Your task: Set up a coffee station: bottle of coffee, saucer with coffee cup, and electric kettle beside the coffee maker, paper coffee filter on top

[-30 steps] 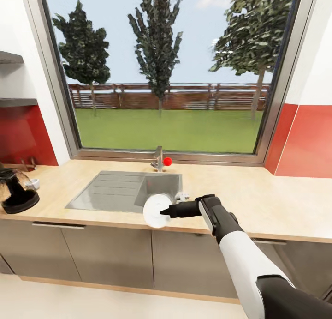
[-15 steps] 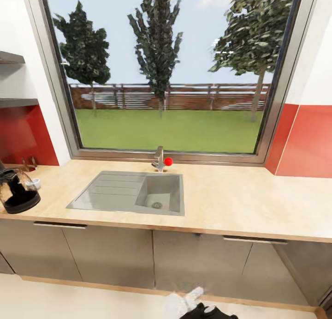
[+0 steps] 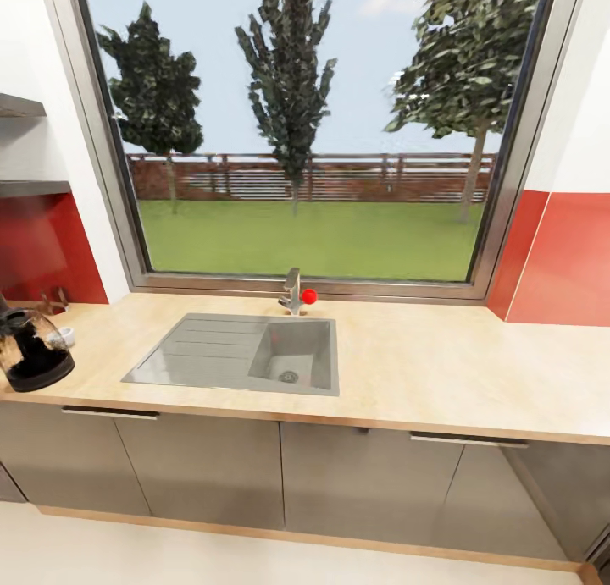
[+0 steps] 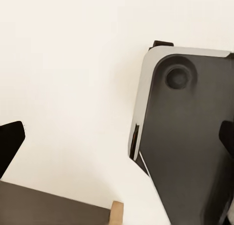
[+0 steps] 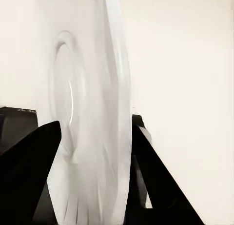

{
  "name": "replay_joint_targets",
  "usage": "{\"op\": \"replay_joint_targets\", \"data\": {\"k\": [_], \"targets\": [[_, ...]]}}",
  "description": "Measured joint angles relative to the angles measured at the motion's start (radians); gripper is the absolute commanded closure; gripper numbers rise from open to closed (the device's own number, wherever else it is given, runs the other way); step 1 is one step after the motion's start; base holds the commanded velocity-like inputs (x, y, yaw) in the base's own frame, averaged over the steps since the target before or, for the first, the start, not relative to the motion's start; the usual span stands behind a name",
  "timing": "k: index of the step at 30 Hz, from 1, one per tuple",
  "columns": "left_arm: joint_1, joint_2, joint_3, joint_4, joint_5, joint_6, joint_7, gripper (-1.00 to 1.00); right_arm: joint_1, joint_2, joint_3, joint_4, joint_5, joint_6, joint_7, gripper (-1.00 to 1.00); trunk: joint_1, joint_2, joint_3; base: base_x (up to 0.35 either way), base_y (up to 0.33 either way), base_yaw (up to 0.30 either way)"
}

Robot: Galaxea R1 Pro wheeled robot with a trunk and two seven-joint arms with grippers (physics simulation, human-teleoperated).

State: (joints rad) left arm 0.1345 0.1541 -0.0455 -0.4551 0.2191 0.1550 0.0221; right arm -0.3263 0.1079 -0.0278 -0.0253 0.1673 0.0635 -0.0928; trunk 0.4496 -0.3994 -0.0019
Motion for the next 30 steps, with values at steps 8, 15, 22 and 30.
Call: {"op": "replay_joint_targets", "data": {"k": [8, 15, 22, 30], "targets": [[0.000, 0.002, 0.000, 0.059, -0.003, -0.051, 0.011, -1.00, 0.023, 0.002, 0.005, 0.001, -0.046, 0.001, -0.017, 1.00, 0.000, 0.000, 0.000, 0.000, 0.000, 0.000], [-0.001, 0.002, 0.004, 0.062, -0.002, -0.056, 0.012, -1.00, 0.024, 0.006, 0.002, -0.002, -0.054, -0.001, -0.021, 1.00, 0.000, 0.000, 0.000, 0.024, 0.033, 0.000], [-0.001, 0.011, 0.011, 0.062, 0.007, -0.099, 0.013, -1.00, 0.024, 0.009, 0.000, -0.003, -0.056, -0.007, -0.020, 1.00, 0.000, 0.000, 0.000, 0.054, 0.285, 0.000], [-0.001, 0.016, 0.012, 0.063, 0.008, -0.102, 0.014, -1.00, 0.024, 0.008, 0.000, -0.001, -0.055, -0.008, -0.020, 1.00, 0.000, 0.000, 0.000, 0.000, 0.338, 0.032]]}}
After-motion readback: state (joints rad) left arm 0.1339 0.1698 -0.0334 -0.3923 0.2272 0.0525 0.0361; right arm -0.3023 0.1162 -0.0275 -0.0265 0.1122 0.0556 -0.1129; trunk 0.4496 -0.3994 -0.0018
